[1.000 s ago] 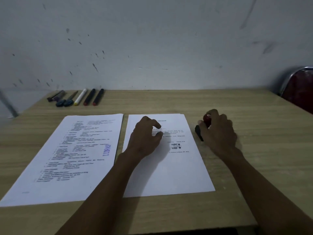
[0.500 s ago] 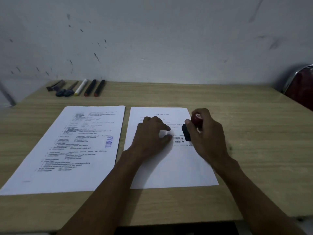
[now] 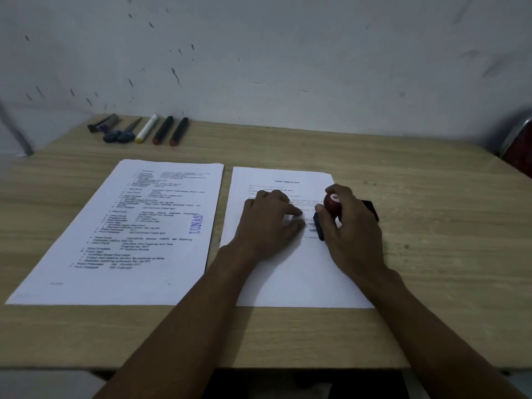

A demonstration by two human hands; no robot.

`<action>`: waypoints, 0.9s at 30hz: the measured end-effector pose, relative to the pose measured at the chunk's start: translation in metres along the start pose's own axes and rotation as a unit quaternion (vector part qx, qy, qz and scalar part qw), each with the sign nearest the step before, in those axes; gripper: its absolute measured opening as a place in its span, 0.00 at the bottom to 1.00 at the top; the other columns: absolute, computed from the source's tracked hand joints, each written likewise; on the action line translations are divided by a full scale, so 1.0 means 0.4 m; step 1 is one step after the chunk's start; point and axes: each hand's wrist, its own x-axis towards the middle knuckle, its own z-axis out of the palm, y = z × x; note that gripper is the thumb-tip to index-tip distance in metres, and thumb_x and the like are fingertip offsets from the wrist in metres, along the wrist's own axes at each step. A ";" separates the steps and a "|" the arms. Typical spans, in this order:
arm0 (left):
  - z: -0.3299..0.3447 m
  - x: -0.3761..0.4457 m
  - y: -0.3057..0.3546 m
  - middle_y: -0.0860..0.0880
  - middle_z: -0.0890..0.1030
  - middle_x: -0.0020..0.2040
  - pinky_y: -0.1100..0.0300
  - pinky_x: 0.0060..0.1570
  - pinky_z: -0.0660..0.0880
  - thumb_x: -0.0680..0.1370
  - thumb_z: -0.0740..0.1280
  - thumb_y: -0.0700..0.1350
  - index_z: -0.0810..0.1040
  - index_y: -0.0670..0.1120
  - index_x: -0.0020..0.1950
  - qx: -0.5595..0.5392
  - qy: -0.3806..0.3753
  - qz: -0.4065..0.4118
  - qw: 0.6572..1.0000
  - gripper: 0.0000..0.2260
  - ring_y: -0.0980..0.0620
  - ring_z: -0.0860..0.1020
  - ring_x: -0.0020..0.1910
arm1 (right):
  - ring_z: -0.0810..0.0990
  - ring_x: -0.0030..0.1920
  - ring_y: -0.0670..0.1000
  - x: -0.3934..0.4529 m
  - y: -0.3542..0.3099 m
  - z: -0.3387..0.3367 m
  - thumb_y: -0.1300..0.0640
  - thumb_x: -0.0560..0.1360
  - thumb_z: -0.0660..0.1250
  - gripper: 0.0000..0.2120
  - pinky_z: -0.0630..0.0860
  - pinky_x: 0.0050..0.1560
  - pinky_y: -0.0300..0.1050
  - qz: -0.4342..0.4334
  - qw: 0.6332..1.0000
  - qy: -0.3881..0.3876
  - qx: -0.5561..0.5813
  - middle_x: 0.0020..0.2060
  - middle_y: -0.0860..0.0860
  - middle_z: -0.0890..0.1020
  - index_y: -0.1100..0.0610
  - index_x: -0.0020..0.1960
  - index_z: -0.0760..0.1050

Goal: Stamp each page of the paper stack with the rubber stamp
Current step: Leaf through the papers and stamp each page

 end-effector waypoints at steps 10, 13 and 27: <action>-0.002 -0.004 0.000 0.52 0.77 0.59 0.52 0.58 0.66 0.76 0.65 0.56 0.82 0.56 0.56 0.012 -0.006 0.008 1.000 0.12 0.48 0.71 0.60 | 0.79 0.49 0.58 0.005 -0.038 -0.011 0.50 0.77 0.62 0.15 0.66 0.38 0.45 0.007 0.984 -0.017 -0.177 0.44 0.53 0.83 0.54 0.62 0.73; -0.002 -0.005 0.003 0.52 0.77 0.58 0.53 0.56 0.66 0.76 0.65 0.55 0.82 0.56 0.56 0.014 -0.004 0.010 1.000 0.12 0.47 0.72 0.60 | 0.80 0.45 0.61 0.022 -0.054 -0.014 0.52 0.77 0.62 0.13 0.63 0.37 0.46 0.010 0.974 -0.033 -0.222 0.42 0.55 0.82 0.58 0.58 0.73; -0.005 -0.008 0.002 0.52 0.77 0.59 0.56 0.51 0.62 0.76 0.65 0.54 0.82 0.55 0.56 0.010 -0.010 0.012 1.000 0.11 0.47 0.71 0.60 | 0.68 0.35 0.57 0.016 -0.059 -0.008 0.53 0.78 0.56 0.10 0.60 0.34 0.45 0.007 0.960 -0.047 -0.275 0.33 0.52 0.72 0.57 0.55 0.66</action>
